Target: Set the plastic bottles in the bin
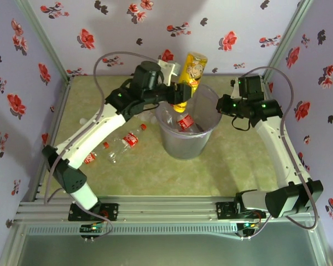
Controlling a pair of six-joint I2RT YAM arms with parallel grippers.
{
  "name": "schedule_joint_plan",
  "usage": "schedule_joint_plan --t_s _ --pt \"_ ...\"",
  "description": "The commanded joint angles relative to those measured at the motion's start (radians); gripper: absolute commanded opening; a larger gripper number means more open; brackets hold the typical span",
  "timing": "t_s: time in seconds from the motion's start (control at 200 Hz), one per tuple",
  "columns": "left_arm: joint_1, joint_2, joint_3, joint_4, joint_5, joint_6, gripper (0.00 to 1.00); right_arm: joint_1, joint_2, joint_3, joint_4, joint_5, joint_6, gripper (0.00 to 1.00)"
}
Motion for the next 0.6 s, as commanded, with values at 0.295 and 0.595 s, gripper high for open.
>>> schedule_joint_plan --t_s 0.295,0.595 --pt "-0.07 0.005 -0.191 0.007 -0.04 -0.05 0.11 0.022 0.001 0.014 -0.042 -0.002 -0.007 0.05" --pt "-0.08 -0.003 -0.307 0.072 -0.033 -0.102 0.17 0.021 0.012 0.014 -0.039 0.005 -0.013 0.05"
